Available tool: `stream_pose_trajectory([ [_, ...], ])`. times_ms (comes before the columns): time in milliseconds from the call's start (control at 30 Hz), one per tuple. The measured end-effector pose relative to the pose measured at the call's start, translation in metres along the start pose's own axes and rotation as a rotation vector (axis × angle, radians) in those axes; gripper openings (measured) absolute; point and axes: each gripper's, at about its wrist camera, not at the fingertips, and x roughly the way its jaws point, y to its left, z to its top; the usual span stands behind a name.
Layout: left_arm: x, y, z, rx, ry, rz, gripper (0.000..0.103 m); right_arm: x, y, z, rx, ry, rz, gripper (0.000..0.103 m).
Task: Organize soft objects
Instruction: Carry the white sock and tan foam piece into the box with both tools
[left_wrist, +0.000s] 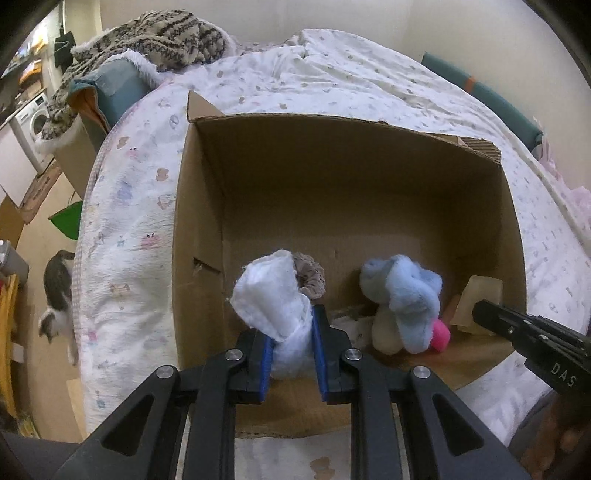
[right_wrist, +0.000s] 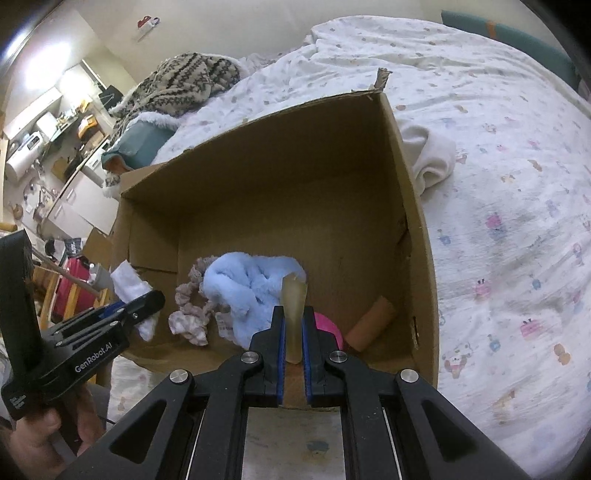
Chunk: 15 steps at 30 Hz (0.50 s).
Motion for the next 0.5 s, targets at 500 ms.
stream_pose_trajectory([
  [500, 0.011, -0.004, -0.003, 0.002, 0.035, 0.004, 0.033, 0.006, 0.000, -0.003, -0.012, 0.037, -0.026, 0.010],
])
